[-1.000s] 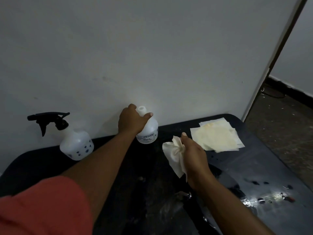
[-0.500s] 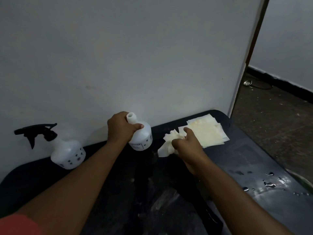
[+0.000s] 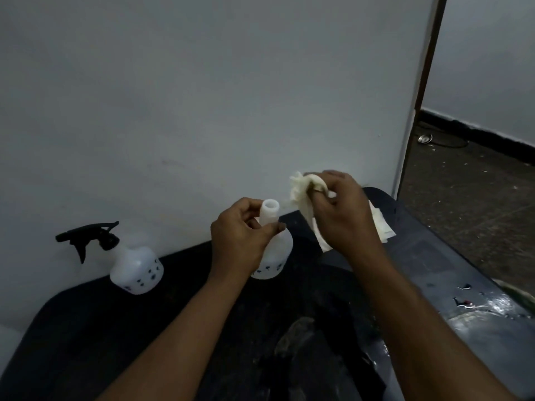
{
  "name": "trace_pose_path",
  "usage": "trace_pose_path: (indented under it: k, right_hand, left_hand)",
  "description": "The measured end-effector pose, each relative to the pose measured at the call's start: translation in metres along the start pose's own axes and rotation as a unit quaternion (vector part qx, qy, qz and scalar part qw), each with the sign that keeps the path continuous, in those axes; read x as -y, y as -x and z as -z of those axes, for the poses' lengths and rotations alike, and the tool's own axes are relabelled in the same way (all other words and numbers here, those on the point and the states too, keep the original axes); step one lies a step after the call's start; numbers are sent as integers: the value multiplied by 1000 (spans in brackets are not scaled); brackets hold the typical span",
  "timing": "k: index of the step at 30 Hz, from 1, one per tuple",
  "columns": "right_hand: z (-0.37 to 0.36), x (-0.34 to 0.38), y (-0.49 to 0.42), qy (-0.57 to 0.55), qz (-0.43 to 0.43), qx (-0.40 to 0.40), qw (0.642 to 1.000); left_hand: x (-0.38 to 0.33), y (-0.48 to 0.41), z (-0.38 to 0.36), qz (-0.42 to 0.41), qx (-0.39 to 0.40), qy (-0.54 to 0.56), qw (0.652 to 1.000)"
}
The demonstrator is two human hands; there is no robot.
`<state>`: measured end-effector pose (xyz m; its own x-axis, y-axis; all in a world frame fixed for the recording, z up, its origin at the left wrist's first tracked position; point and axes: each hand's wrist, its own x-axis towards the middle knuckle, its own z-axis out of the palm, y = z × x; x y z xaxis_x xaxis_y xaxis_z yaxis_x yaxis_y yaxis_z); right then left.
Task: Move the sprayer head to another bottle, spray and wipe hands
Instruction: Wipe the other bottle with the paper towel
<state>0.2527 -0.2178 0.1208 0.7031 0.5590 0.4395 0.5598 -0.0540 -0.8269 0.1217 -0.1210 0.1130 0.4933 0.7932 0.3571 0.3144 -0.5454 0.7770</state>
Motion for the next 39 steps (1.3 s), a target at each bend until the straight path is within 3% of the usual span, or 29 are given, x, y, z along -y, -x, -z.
trace_pose_path:
  k: [9, 14, 16, 19, 21, 23, 25, 27, 29, 32, 36, 39]
  right_hand:
    - [-6, 42, 28, 87, 29, 244, 965]
    - [-1, 41, 24, 93, 87, 182, 975]
    - [2, 36, 20, 88, 67, 122, 986]
    - [10, 42, 18, -49, -3, 60, 997]
    - [18, 50, 17, -148, -12, 130, 980]
    - [25, 60, 19, -237, -15, 281, 930]
    - [27, 61, 21, -193, -16, 379, 905]
    - [21, 52, 21, -56, -20, 331, 942]
    - [12, 39, 19, 60, -34, 212, 975]
    - [2, 28, 18, 84, -43, 117, 989]
    - [-1, 25, 16, 148, -22, 43, 988]
    - [0, 27, 17, 127, -47, 88, 987]
  left_hand:
    - [-7, 25, -3, 2, -25, -13, 1000]
    - [-4, 30, -4, -17, -33, -12, 999]
    - [-4, 32, -5, -28, -30, -5, 999]
    - [-1, 34, -7, -13, -22, 15, 1000]
    - [3, 35, -9, -12, -15, 13, 1000]
    - [6, 37, -8, -8, 9, -12, 1000]
    - [11, 38, -6, 7, 24, 7, 1000]
    - [10, 38, -2, 25, 22, 71, 997]
    - [7, 37, -1, 20, 9, 30, 999]
    - [7, 39, -2, 13, 4, 12, 1000]
    - [8, 43, -7, -5, 22, 29, 999]
    - [7, 43, -10, -11, 23, 34, 999]
